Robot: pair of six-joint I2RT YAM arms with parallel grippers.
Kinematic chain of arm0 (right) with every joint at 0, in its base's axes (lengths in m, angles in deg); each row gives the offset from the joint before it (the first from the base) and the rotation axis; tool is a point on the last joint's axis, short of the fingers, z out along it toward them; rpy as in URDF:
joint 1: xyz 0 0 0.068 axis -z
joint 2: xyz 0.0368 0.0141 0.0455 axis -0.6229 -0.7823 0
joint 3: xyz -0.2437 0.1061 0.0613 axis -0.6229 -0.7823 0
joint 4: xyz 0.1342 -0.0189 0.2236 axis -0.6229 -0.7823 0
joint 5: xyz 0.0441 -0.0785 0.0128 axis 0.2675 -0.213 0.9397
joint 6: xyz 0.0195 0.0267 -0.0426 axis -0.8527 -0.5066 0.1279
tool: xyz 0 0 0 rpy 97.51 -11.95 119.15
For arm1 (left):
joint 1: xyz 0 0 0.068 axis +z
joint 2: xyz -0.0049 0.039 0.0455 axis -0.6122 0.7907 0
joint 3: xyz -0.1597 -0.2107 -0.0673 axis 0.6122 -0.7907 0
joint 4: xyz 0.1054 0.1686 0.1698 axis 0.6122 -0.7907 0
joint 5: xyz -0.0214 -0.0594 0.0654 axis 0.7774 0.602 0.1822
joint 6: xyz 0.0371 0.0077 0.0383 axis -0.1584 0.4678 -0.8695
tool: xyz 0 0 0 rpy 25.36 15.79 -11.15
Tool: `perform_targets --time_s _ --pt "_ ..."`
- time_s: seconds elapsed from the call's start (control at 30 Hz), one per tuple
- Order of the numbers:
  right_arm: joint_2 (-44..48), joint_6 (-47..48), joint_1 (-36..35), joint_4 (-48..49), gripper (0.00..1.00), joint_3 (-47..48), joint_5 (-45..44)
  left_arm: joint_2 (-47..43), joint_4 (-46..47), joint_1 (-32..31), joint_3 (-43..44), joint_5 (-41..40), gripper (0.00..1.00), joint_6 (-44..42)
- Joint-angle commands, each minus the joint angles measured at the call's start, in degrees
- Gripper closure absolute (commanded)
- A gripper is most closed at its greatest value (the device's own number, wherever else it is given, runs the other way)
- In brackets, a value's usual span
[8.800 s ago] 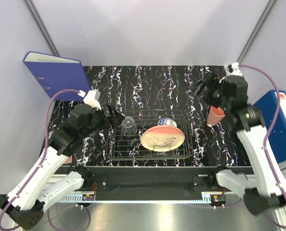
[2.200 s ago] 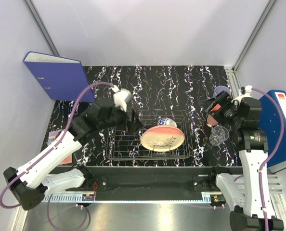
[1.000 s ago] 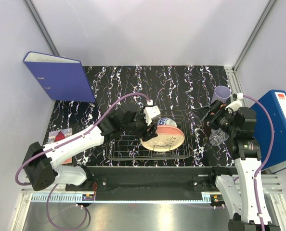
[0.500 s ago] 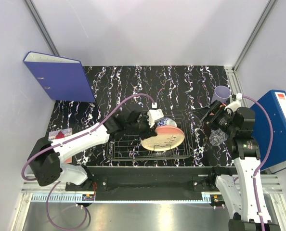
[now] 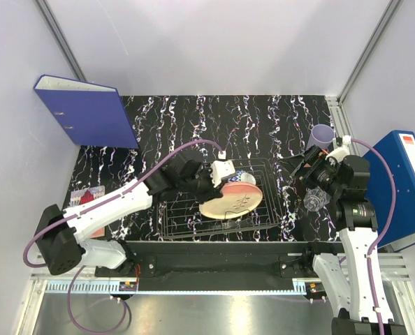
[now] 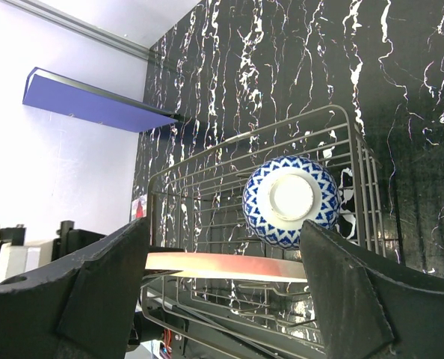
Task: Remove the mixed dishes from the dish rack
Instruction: Pick up the plate from the dish rack.
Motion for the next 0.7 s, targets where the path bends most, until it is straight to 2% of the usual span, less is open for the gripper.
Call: perform_targets --time_s 0.0,0.43,0.67 --pt "0.3 -0.2 -0.4 2.5 0.12 0.4 1.7 -4.7 0.8 0.1 6.7 -1.3 1.00 -3.6" --pt "-0.3 -0.7 -0.4 2.8 0.12 2.1 3.1 -9.0 0.3 1.1 17.4 -6.4 1.00 -3.7" --pt "0.0 -1.7 -0.5 3.2 0.12 3.6 4.7 -12.6 4.1 4.2 20.4 -7.9 1.00 3.3"
